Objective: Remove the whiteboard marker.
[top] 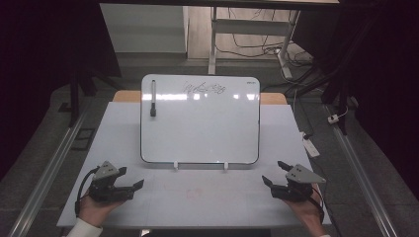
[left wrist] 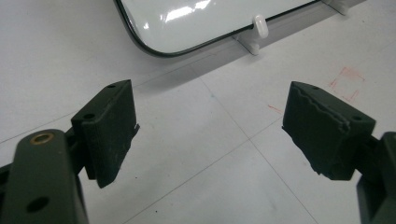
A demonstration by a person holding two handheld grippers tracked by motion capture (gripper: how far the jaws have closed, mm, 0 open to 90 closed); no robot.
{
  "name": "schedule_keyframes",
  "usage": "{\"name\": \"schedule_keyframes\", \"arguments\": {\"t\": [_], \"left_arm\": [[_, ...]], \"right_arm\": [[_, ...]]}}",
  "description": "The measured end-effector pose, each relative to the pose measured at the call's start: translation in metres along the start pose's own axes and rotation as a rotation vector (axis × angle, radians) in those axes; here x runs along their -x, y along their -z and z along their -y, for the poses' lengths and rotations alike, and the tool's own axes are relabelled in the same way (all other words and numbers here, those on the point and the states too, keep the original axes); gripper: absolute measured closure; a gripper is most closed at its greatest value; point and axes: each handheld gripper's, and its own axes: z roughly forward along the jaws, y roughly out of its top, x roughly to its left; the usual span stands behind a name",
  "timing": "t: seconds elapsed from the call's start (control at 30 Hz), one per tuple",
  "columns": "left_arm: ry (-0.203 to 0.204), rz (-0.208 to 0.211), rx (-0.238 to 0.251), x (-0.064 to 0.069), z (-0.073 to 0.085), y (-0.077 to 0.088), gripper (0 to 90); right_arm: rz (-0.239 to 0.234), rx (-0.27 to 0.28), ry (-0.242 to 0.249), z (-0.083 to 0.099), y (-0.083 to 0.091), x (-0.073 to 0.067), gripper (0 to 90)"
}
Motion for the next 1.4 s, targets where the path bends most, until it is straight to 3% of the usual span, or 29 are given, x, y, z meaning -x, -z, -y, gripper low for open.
{"name": "schedule_keyframes", "arguments": {"t": [0.23, 0.37, 0.53, 0.7, 0.83, 1.03, 1.2, 1.4], "left_arm": [[-0.009, -0.004, 0.004, 0.0, 0.0, -0.001, 18.2], [-0.004, -0.002, 0.009, 0.0, -0.003, 0.0, 18.4], [-0.01, -0.017, 0.023, -0.001, -0.021, 0.0, 19.0], [-0.02, -0.04, 0.055, -0.004, -0.061, -0.004, 20.2], [-0.051, -0.091, 0.076, -0.008, -0.105, -0.009, 21.0], [-0.041, -0.163, 0.105, -0.021, -0.166, -0.022, 26.1], [-0.028, -0.221, 0.108, -0.034, -0.2, -0.04, 32.7], [-0.007, -0.287, 0.104, -0.049, -0.23, -0.059, 42.8]], "right_arm": [[0.0, -0.002, 0.014, -0.001, -0.001, -0.003, 24.0], [-0.004, -0.007, -0.006, 0.0, -0.002, -0.003, 24.8], [-0.007, -0.014, 0.004, -0.002, -0.005, -0.005, 25.1], [-0.012, -0.013, 0.0, -0.002, -0.006, -0.007, 25.3], [-0.015, -0.014, 0.001, -0.002, -0.006, -0.008, 25.3], [-0.015, -0.023, -0.004, 0.0, -0.009, -0.009, 25.7], [-0.014, -0.029, -0.008, 0.002, -0.011, -0.01, 26.1], [-0.011, -0.039, -0.016, 0.004, -0.013, -0.01, 26.1]]}}
